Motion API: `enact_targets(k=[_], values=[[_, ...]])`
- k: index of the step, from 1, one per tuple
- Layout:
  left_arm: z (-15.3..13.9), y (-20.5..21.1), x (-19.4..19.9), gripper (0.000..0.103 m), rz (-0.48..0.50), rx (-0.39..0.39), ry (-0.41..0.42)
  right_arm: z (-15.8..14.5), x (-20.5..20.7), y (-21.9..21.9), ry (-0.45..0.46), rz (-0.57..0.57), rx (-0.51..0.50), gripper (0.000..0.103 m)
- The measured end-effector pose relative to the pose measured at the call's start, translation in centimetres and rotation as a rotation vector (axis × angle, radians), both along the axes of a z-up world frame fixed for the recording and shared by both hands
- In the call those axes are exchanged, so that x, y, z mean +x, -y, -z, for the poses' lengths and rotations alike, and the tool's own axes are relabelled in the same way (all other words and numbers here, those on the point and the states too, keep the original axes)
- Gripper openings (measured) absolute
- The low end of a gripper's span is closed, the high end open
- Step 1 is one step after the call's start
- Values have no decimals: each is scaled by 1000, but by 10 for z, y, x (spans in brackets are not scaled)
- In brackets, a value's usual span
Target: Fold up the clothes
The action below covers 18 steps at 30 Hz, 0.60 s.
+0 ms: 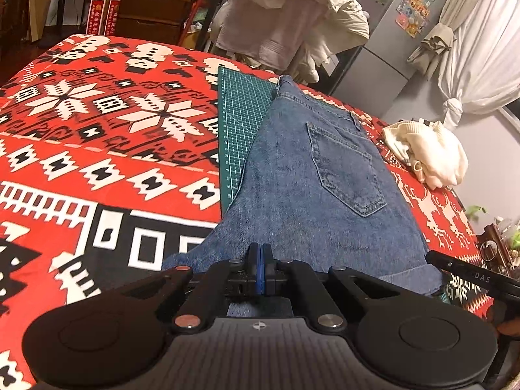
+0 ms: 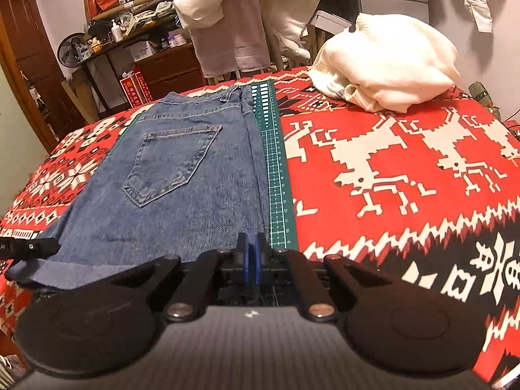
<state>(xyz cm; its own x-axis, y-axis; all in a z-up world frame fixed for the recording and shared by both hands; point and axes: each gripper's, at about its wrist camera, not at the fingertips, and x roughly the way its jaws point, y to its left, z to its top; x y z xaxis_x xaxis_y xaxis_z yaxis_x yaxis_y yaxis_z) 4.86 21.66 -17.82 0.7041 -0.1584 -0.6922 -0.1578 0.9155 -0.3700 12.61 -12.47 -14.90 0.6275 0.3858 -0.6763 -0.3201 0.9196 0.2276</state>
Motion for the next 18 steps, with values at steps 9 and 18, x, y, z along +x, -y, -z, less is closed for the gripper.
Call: enact_targets(k=[9, 18], values=[[-7, -7, 0, 2, -10, -49, -40, -12, -3, 10, -23, -8, 19, 4], [-13, -13, 23, 3, -12, -14, -45, -32, 13, -3, 19, -51, 38, 4]])
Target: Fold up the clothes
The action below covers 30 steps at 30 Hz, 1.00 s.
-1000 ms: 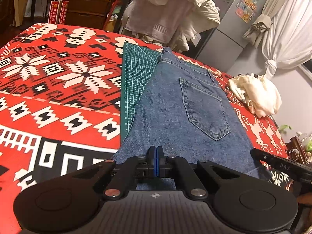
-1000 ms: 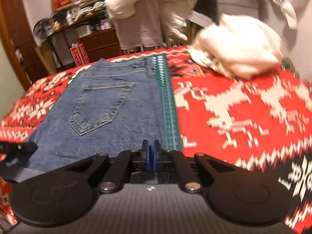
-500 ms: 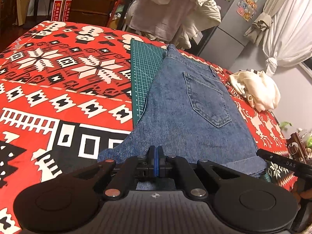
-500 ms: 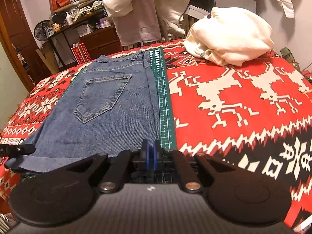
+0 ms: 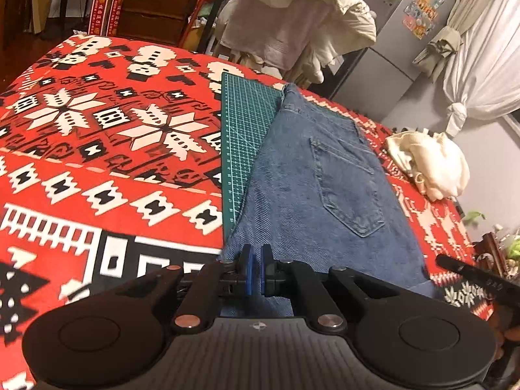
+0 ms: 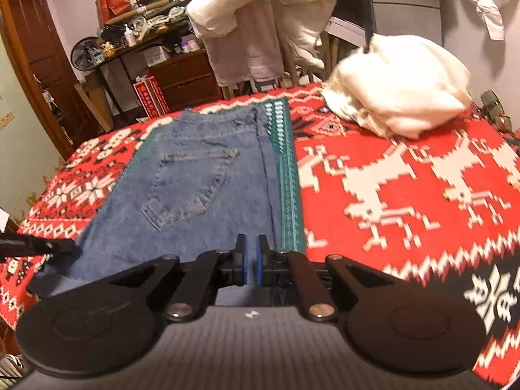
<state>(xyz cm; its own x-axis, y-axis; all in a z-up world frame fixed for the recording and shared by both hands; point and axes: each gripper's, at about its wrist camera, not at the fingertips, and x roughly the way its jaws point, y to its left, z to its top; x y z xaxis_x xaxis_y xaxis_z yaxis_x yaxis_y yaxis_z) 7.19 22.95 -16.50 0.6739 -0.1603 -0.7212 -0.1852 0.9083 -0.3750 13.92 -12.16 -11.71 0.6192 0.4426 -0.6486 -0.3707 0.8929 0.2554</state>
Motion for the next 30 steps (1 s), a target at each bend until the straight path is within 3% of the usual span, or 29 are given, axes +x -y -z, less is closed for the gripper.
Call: enact_targets(k=[9, 11, 21, 30], values=[[6, -8, -6, 3, -11, -5, -22, -2, 10, -3, -1, -17, -5, 5], [5, -7, -9, 3, -7, 0, -26, 0, 10, -1, -11, -17, -5, 10], [4, -10, -21, 3, -7, -23, -35, 21, 1, -6, -79, -61, -51, 9], [6, -12, -28, 3, -18, -48, -29, 26, -3, -6, -74, -55, -56, 9]])
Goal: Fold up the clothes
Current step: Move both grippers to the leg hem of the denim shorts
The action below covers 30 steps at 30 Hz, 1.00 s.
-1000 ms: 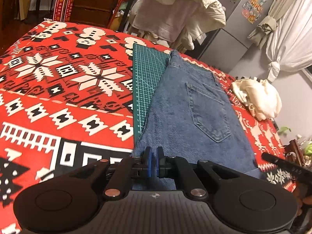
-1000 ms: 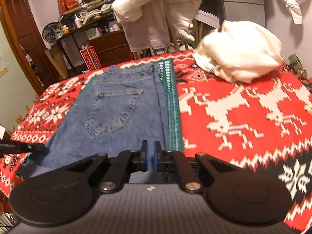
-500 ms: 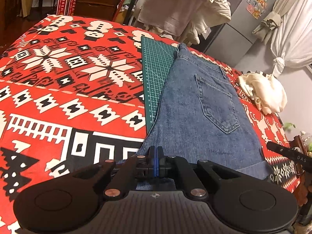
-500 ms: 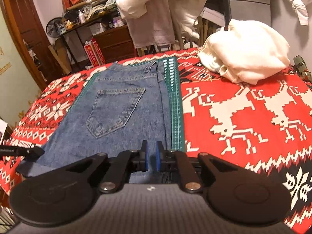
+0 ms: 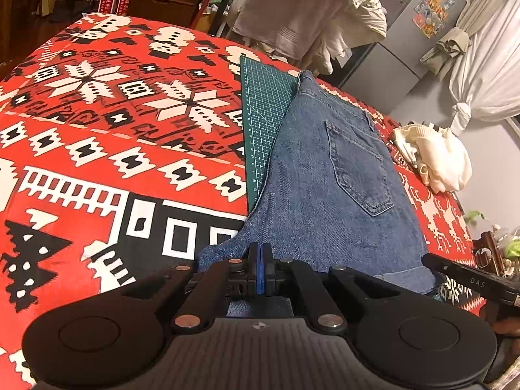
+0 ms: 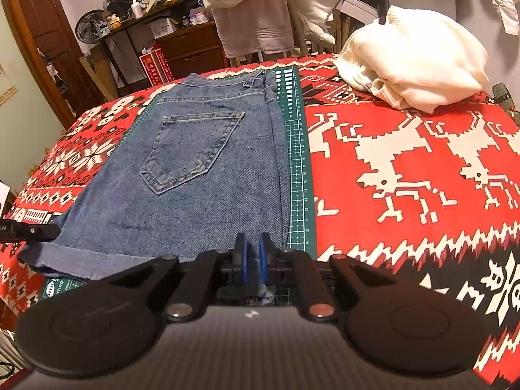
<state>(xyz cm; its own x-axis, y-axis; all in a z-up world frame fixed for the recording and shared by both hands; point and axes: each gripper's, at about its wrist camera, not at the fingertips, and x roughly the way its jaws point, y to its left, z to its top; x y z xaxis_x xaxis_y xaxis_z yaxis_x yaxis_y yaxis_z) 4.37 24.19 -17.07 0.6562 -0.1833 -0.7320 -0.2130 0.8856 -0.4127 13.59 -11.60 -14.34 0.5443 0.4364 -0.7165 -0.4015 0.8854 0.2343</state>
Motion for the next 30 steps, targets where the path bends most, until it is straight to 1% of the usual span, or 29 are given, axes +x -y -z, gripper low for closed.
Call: enact_targets(k=[7, 9, 11, 13, 17, 23, 26, 28, 30], values=[[-4, 3, -4, 3, 8, 26, 5, -4, 3, -2, -4, 2, -3, 9], [-8, 4, -3, 2, 8, 16, 17, -9, 3, -3, -2, 9, 2, 10], [-13, 5, -3, 4, 8, 2, 30, -16, 2, -8, 22, 4, 13, 10], [-19, 10, 4, 4, 18, -7, 60, -22, 1, -16, 48, -8, 19, 10], [-27, 30, 32, 4, 67, -14, 113, -26, 7, -46, 78, -57, 4, 10], [-11, 72, 69, 4, 171, -2, 92, -19, 12, -85, 96, -118, -41, 10], [2, 86, 73, 4, 208, 14, 64, -11, 11, -93, 84, -141, -70, 10], [5, 91, 71, 4, 219, 34, 69, -5, 7, -95, 82, -152, -99, 10], [6, 93, 67, 4, 225, 55, 72, -4, 1, -96, 101, -167, -119, 10]])
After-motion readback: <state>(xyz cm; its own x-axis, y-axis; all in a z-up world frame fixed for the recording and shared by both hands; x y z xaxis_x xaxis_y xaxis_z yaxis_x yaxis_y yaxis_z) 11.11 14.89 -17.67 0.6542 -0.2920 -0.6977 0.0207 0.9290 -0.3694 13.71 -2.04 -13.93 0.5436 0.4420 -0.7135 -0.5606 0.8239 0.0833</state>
